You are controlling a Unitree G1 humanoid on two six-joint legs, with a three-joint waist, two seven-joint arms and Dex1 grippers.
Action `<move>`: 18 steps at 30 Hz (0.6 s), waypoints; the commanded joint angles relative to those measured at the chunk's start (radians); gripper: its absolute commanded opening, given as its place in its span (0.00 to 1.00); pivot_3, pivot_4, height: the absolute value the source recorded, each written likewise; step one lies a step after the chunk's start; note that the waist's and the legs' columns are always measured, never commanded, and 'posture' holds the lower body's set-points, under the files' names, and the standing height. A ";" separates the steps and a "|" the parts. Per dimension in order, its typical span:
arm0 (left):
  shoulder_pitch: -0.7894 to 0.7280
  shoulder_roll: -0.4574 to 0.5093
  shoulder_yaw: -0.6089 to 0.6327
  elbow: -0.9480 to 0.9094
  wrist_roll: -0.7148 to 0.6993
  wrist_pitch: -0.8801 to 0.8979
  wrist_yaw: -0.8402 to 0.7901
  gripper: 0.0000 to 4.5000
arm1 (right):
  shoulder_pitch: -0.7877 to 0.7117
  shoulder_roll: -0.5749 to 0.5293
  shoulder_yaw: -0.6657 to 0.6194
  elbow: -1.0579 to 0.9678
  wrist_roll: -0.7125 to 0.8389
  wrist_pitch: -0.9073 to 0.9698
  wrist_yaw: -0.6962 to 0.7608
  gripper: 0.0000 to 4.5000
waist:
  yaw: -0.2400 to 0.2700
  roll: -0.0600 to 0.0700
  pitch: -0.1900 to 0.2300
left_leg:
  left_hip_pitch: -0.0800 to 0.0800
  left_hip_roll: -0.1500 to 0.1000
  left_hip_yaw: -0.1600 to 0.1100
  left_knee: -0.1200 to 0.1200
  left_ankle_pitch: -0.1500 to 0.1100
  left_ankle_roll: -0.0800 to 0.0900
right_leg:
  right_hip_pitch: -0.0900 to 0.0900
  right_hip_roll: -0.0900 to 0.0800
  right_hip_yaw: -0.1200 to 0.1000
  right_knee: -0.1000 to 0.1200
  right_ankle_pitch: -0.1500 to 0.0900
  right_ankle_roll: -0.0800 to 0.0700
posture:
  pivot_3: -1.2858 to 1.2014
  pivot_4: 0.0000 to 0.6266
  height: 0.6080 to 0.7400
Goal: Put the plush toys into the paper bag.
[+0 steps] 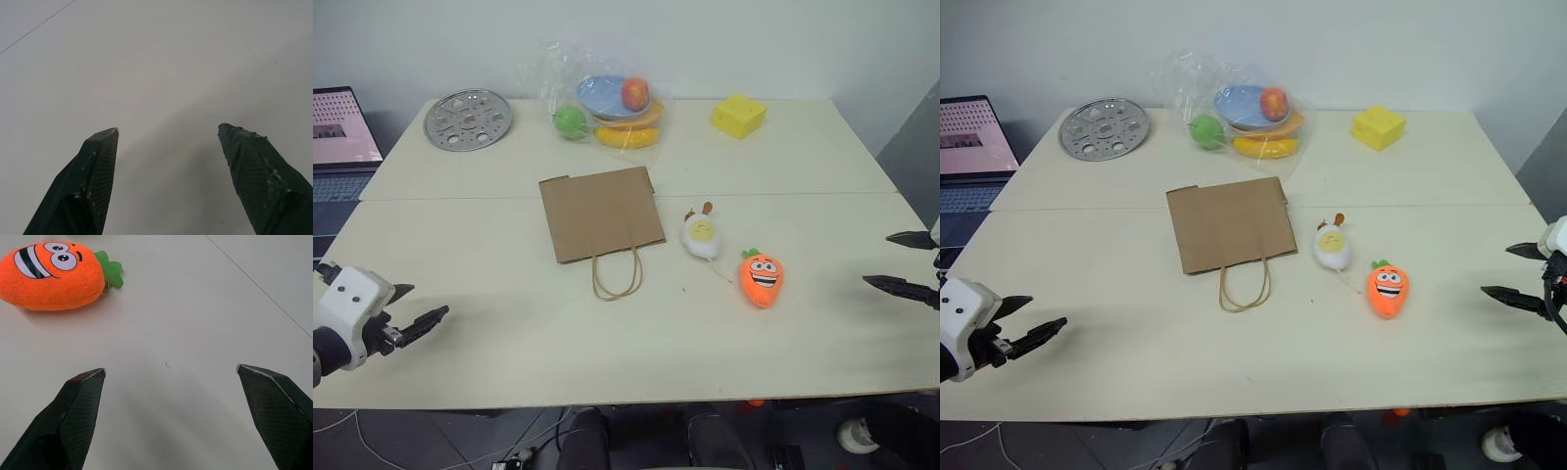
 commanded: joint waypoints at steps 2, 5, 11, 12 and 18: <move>-0.018 0.005 0.049 -0.019 -0.025 0.011 -0.014 0.77 | -0.019 0.003 -0.026 -0.020 0.001 -0.008 0.000 1.00 | 0.000 0.000 0.000 | 0.000 0.000 0.000 0.000 0.000 0.000 | 0.000 0.000 0.000 0.000 0.000 0.000 | 0.52 0.24 1.00; -0.016 0.004 0.053 -0.018 -0.013 0.023 -0.002 0.77 | -0.032 0.009 -0.022 -0.014 -0.002 -0.009 -0.001 1.00 | 0.000 0.000 0.000 | 0.000 0.000 0.000 0.000 0.000 0.000 | 0.000 0.000 0.000 0.000 0.000 0.000 | 0.52 0.24 1.00; -0.017 -0.003 0.057 -0.027 -0.008 0.022 0.003 0.77 | -0.057 0.018 -0.008 0.001 -0.016 -0.020 0.001 1.00 | 0.000 0.000 0.000 | 0.000 0.000 0.000 0.000 0.000 0.000 | 0.000 0.000 0.000 0.000 0.000 0.001 | 0.52 0.24 1.00; -0.016 -0.004 0.059 -0.029 -0.007 0.022 0.004 0.77 | -0.060 0.019 -0.005 0.002 -0.017 -0.020 0.001 1.00 | 0.000 0.000 0.000 | 0.000 0.000 0.000 0.000 0.000 0.000 | 0.000 0.000 0.000 0.000 0.000 0.001 | 0.52 0.24 1.00; -0.014 -0.027 0.067 -0.039 0.004 -0.002 0.027 0.77 | -0.071 0.027 0.004 0.001 -0.020 -0.017 0.003 1.00 | 0.000 0.000 0.000 | 0.000 0.000 0.000 0.000 0.000 0.000 | 0.000 0.000 0.000 0.000 0.001 0.001 | 0.52 0.24 1.00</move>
